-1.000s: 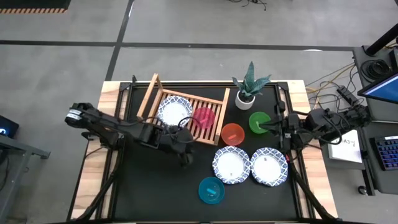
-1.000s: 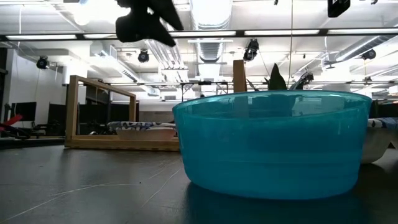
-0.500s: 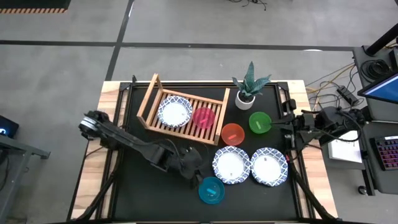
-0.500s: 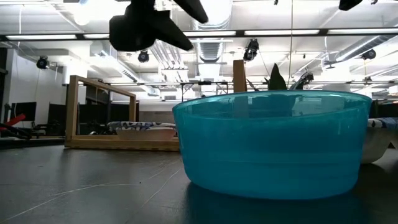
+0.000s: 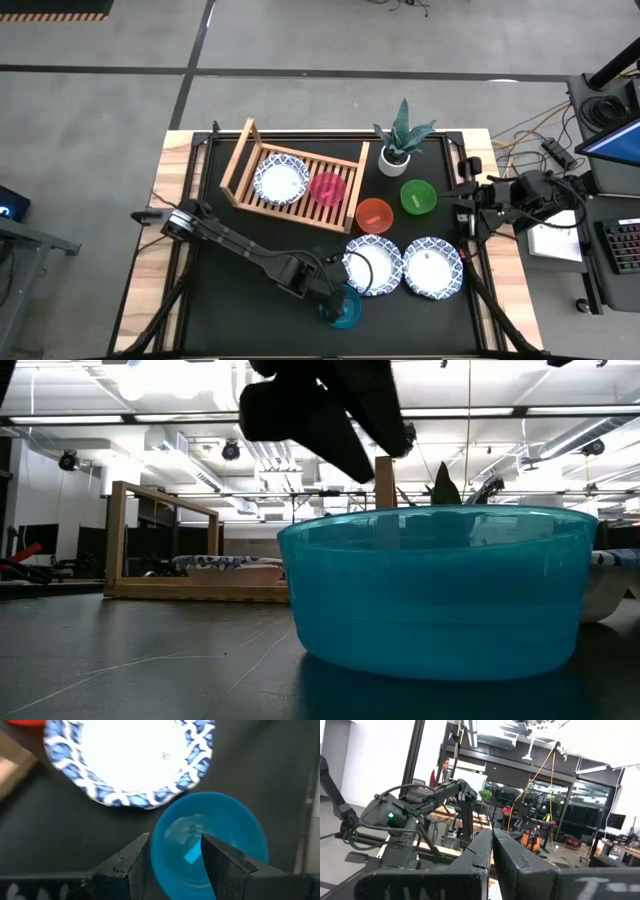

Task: Place and stack bowls onto a shelf
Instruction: Stack the blue bowl on the red bowl on the shelf

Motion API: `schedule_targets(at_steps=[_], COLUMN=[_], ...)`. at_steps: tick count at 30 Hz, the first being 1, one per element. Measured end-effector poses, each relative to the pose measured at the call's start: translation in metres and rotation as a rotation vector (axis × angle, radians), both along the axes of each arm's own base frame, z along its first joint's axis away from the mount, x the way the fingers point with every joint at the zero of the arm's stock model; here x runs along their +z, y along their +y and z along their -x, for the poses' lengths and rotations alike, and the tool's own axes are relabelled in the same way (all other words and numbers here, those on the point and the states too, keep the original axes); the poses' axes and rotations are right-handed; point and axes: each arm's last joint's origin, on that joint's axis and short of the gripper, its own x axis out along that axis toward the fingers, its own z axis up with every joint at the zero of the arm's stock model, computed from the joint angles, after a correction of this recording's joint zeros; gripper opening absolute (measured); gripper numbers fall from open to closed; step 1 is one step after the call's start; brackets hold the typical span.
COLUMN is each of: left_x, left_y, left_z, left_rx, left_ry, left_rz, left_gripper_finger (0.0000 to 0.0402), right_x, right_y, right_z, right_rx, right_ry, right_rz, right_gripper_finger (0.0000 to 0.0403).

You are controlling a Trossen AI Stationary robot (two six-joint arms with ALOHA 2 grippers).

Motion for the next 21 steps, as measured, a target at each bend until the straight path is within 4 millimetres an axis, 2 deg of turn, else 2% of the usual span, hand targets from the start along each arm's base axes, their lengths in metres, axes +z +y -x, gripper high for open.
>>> schedule_targets(at_steps=[11, 21], left_x=[-0.007, -0.018], left_y=[0.002, 0.001], left_z=[0.001, 0.005], left_rx=[0.015, -0.046], left_ry=[0.030, 0.061], left_rz=[-0.056, -0.094], left_gripper_finger=[0.0157, 0.0143], right_x=[0.003, 0.007], right_y=[0.000, -0.001], right_z=[0.001, 0.003], right_rx=[-0.018, -0.022], right_ry=[-0.027, -0.043], right_rz=[0.048, 0.058], right_gripper_finger=[0.0009, 0.0009])
